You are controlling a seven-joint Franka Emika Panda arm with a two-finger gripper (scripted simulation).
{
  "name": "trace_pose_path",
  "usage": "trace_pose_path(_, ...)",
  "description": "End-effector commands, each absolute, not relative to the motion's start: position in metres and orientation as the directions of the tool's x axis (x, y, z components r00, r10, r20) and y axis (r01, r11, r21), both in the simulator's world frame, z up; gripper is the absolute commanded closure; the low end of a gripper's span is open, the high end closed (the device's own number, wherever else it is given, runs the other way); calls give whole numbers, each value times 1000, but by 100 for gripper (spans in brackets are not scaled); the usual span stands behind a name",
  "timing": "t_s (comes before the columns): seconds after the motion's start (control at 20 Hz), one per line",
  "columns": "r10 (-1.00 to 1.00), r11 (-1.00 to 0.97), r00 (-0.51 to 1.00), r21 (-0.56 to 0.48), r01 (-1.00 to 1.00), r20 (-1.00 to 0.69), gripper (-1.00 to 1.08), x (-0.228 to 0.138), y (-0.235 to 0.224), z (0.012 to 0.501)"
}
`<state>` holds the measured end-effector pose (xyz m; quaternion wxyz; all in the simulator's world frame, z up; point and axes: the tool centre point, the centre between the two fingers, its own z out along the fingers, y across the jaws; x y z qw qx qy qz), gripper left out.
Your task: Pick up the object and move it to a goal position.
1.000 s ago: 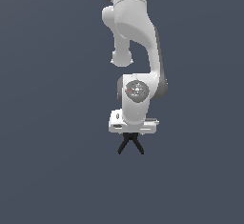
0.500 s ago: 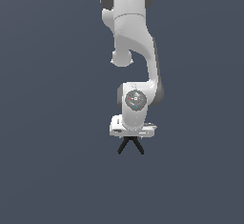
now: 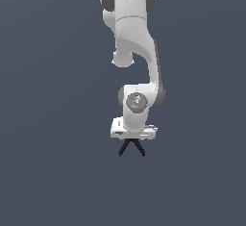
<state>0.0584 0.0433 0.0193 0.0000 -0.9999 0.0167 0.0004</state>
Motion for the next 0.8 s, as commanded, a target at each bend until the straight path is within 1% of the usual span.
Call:
trace_pose_path(0.0,-34,-999,999,0,-34,0,108,59,43,19)
trace_pose_path(0.4,-33,-999,999,0,-33,0,108,57,47,23)
trace_pose_path(0.75,-33,-999,999,0,-33,0,108,43,69,43)
